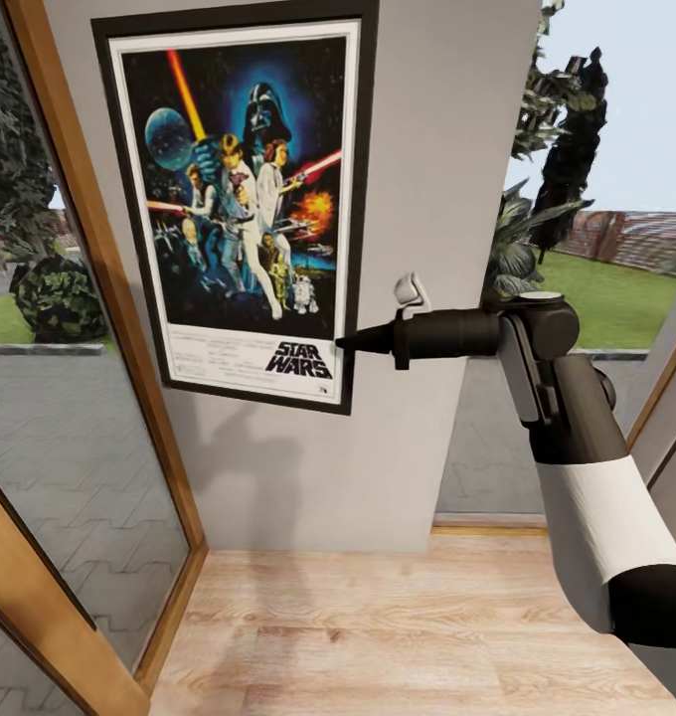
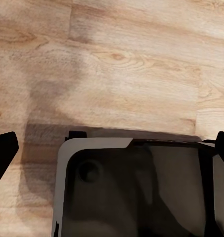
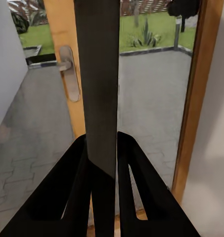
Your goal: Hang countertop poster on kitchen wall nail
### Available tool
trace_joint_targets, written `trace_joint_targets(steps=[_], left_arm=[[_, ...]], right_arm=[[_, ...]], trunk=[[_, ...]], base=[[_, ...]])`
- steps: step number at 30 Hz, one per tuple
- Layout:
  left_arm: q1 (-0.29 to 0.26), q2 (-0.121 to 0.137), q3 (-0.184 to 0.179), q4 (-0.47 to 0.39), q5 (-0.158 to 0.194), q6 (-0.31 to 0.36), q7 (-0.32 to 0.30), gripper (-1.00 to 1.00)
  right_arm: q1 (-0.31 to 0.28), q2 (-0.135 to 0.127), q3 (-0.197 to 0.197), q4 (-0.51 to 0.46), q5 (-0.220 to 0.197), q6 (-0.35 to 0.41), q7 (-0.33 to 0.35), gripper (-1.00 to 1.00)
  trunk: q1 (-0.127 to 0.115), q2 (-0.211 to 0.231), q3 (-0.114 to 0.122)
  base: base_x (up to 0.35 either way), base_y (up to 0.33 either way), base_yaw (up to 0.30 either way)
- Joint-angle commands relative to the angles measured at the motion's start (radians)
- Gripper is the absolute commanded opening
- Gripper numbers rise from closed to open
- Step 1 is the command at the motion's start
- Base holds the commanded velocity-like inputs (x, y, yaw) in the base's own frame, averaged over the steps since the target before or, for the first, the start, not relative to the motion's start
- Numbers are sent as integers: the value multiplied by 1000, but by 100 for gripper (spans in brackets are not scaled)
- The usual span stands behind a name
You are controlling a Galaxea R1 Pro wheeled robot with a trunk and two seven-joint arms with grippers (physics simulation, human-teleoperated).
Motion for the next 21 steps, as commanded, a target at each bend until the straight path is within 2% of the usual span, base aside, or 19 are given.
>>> trace_joint_targets(steps=[1, 8, 10, 14, 21], left_arm=[[0, -1, 6, -1, -1, 0, -7, 100], [0, -1, 6, -1, -1, 0, -7, 100], [0, -1, 6, -1, -1, 0, -7, 100], [0, -1, 6, -1, -1, 0, -7, 100], [0, -1, 6, -1, -1, 0, -7, 100]], right_arm=[[-1, -3, 1, 2, -7, 8, 5, -100], [-1, -73, -5, 85, -8, 1, 50, -100], [-1, -96, -6, 115, -8, -26, 53, -100], [-1, -123, -6, 156, -8, -80, 69, -100], [-4, -133, -6, 173, -7, -100, 93, -100]], trunk=[[1, -2, -2], [1, -2, -2], [1, -2, -2], [1, -2, -2], [1, -2, -2]], base=[[0, 0, 0], [0, 0, 0], [0, 0, 0], [0, 0, 0], [0, 0, 0]])
